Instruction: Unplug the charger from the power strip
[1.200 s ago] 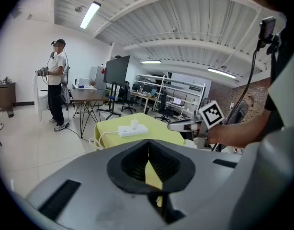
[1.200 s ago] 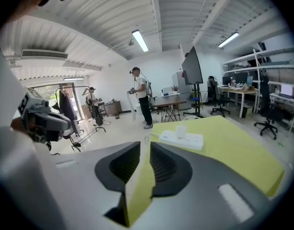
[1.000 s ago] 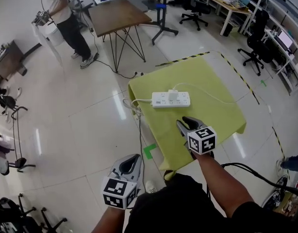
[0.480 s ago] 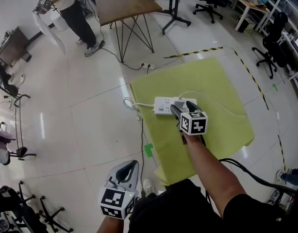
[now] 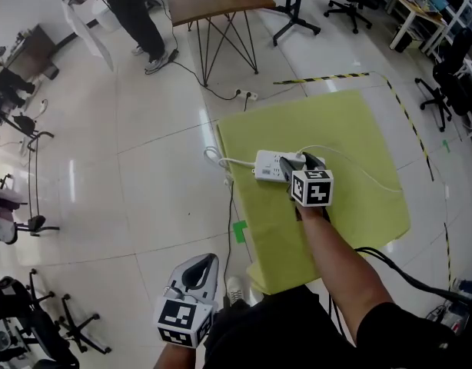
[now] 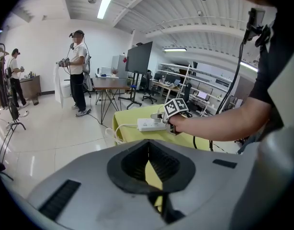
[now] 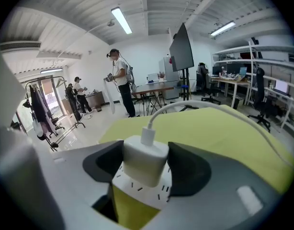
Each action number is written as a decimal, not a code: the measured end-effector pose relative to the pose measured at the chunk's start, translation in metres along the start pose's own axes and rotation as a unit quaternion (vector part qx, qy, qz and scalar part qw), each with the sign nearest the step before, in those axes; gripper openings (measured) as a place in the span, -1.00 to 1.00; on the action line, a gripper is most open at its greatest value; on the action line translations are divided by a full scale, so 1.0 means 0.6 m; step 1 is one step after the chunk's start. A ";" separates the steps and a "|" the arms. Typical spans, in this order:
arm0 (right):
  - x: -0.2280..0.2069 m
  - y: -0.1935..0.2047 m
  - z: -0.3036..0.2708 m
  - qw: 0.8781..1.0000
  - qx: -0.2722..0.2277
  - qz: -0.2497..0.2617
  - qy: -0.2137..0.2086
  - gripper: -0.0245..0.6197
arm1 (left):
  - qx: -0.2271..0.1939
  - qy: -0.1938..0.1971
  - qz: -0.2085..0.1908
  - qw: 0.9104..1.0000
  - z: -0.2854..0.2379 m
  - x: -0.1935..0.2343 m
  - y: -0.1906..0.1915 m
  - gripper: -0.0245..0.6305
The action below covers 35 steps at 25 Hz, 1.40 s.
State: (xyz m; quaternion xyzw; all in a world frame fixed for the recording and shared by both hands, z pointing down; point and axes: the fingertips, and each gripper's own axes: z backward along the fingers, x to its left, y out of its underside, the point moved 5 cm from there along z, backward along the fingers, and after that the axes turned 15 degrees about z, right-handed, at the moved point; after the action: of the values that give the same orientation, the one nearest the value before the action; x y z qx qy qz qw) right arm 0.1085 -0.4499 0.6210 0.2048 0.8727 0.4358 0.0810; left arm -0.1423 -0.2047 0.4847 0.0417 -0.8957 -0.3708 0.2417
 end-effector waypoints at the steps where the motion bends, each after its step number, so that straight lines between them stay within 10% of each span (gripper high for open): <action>1: 0.000 -0.001 -0.001 1.000 -0.001 -0.002 -0.001 -0.04 | 0.001 0.000 0.000 1.000 0.000 0.002 0.000 -0.90; 17: 0.026 -0.013 0.090 0.998 -0.019 0.004 -0.056 -0.04 | -0.016 0.015 -0.006 1.000 0.004 0.003 -0.013 -0.90; 35: 0.189 0.226 0.299 0.956 0.187 0.086 -0.208 -0.04 | -0.023 0.089 -0.045 0.995 0.030 -0.051 0.003 -0.90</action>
State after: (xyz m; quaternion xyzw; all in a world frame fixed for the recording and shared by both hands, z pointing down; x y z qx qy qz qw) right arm 0.1023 -0.1983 0.6241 0.3767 0.8814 0.2183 0.1834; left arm -0.1235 -0.1837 0.4625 0.1098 -0.8588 -0.3970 0.3046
